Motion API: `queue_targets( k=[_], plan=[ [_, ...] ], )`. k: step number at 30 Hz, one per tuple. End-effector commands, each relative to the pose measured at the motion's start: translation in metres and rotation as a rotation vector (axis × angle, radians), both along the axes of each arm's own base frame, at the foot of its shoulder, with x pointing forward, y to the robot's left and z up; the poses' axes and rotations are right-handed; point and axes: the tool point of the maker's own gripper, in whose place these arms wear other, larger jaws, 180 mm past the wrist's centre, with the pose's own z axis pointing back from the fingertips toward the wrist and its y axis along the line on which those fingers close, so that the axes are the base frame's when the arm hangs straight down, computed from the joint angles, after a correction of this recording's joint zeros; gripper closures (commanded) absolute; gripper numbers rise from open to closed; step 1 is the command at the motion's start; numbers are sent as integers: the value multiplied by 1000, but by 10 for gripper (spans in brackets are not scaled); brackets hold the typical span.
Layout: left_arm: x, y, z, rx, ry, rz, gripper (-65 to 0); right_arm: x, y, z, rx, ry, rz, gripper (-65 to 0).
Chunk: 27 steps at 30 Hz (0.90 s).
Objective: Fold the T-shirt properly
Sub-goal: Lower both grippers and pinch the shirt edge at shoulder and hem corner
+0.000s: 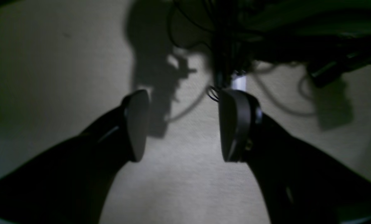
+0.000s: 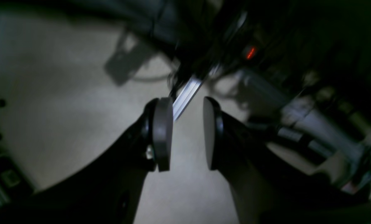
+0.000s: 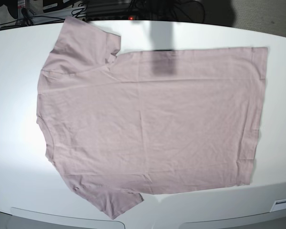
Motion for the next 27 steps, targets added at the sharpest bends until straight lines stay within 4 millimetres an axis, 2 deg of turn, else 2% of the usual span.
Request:
queue_targets(
  k=[1, 8, 15, 17, 22, 27],
  plan=[
    [-4, -1, 8, -3, -1, -8, -350, 5, 5, 11, 31, -20, 14, -162],
    [9, 8, 22, 65, -10, -114, -350, 53, 10, 52, 105, -135, -30, -162],
    [39, 44, 47, 193, -82, -134, -350, 94, 13, 87, 116, -257, -19, -162],
    [57, 48, 59, 231, -141, -174, -350, 106, 13, 92, 116, -301, -16, -162],
    [124, 49, 92, 337, -353, -274, -350, 137, 12, 98, 113, -398, -19, -162],
    [175, 35, 102, 427, -477, -471, -349, 168, 11, 108, 100, -503, -9, -162]
  ],
)
